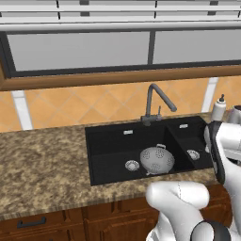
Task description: Put the colander in the sink, put the orange in the colander, and turn on the sink faucet and pour water over the colander.
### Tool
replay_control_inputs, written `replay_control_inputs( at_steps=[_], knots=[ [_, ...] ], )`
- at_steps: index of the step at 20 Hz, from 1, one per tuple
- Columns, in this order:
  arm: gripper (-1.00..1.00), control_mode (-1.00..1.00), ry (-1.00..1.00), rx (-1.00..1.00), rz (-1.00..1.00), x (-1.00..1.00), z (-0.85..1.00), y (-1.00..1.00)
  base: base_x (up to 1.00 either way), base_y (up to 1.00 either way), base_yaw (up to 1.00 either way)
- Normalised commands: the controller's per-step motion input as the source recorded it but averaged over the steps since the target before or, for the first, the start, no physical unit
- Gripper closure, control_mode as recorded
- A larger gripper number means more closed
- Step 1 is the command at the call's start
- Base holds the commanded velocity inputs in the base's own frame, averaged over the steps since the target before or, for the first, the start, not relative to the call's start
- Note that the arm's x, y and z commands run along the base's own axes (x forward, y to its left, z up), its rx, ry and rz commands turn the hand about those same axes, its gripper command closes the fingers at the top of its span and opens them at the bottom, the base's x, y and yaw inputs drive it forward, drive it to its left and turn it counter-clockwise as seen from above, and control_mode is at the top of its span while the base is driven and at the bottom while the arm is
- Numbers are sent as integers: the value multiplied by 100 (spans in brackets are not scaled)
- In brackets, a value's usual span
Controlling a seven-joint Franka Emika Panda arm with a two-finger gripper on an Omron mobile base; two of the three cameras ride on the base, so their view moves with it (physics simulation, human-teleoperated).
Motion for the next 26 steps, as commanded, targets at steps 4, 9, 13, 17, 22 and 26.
replay_control_inputs(
  at_steps=[4,9,13,17,22,26],
  knots=[
    [-100,-100,0,2,9,2,0,-77,0,0,0],
    [-100,-100,-1,5,5,21,0,-62,0,0,0],
    [-100,-100,-2,7,7,26,-1,-69,0,0,0],
    [-100,-100,-7,1,1,28,-8,-67,0,0,0],
    [-100,-100,-5,0,-1,18,-2,-56,0,0,0],
    [-100,-100,0,-1,-11,31,0,-49,0,0,0]
  ],
)
